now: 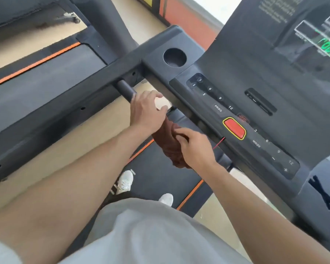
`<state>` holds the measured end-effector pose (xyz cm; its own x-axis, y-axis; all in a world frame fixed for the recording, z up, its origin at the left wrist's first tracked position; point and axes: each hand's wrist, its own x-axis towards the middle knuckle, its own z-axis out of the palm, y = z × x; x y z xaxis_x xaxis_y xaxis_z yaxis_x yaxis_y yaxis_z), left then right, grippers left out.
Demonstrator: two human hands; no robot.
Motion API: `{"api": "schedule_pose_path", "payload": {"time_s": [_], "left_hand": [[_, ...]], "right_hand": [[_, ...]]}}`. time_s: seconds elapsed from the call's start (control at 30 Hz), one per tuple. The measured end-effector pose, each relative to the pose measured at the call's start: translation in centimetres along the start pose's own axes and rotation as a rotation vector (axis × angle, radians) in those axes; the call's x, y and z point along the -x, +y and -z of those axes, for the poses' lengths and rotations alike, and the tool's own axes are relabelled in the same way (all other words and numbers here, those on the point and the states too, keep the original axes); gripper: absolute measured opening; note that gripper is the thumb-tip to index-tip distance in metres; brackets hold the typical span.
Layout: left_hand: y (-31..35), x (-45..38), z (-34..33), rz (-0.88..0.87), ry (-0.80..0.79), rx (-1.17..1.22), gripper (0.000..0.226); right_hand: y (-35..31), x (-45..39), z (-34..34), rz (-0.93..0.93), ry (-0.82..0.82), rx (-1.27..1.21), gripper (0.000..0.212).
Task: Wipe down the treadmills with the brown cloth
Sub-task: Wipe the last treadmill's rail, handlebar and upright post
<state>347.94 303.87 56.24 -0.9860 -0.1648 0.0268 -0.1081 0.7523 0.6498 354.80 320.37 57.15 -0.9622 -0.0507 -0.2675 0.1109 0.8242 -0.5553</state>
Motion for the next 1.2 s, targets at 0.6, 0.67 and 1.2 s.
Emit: {"api": "schedule_pose_path", "payload": {"time_s": [0.6,0.67,1.2], "left_hand": [[0.9,-5.8,-2.7,-0.404,-0.985,-0.468,0.058],[0.1,-5.2,-2.4,-0.443,-0.863,-0.308,0.038],[-2.7,-4.0,1.9,0.144,-0.921,0.786,0.027]], "right_hand": [[-2.3,0.7,-1.1,-0.389,0.311,-0.297,0.047],[-2.1,-0.1,-1.4,-0.42,0.192,-0.086,0.056],[-3.6,1.2,-2.8,-0.475,0.328,-0.282,0.031]]}}
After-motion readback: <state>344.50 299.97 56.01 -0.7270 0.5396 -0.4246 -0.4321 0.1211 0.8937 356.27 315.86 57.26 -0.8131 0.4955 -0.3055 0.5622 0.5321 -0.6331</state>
